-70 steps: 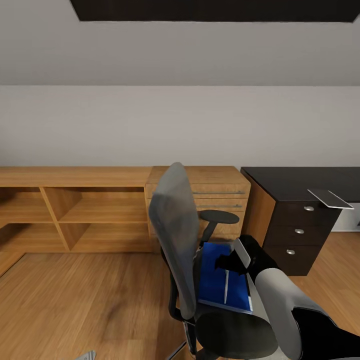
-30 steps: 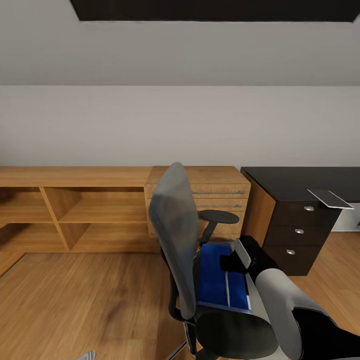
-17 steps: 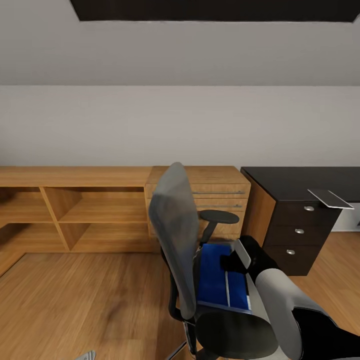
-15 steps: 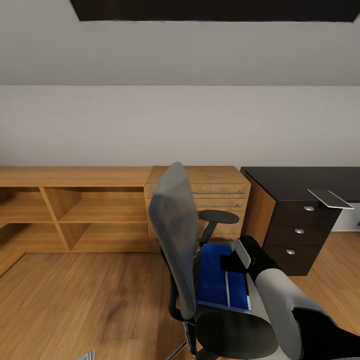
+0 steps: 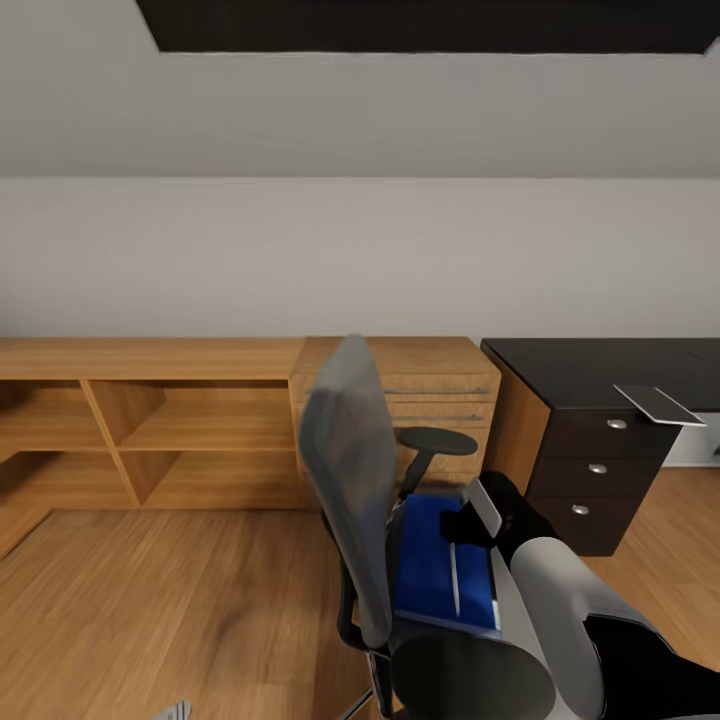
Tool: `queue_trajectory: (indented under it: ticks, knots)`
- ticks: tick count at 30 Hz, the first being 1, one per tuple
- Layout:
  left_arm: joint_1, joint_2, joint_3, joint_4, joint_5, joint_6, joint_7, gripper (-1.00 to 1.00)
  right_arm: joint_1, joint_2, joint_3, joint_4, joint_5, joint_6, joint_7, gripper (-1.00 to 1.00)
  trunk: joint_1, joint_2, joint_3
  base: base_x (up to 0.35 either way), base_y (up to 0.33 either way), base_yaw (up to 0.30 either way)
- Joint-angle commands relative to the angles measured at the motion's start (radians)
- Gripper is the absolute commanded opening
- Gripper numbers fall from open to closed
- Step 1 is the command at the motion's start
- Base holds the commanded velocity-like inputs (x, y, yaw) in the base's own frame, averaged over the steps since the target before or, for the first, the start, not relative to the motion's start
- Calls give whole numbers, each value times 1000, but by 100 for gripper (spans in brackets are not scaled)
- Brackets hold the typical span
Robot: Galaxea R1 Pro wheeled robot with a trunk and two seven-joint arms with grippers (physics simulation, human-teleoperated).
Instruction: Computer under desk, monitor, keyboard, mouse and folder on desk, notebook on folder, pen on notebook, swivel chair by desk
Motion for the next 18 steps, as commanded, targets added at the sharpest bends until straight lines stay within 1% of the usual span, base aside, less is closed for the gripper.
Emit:
queue_trajectory:
  ticks: [1,18]
  knots:
    - [0,0,0,-2,11,5,4,100,0,1,-6,-1,-12,2,-8,-100,-4,7,2,0,0,0]
    - [0,1,1,-1,11,5,3,100,0,4,-6,-1,-12,1,-8,-100,-69,126,56,0,0,0]
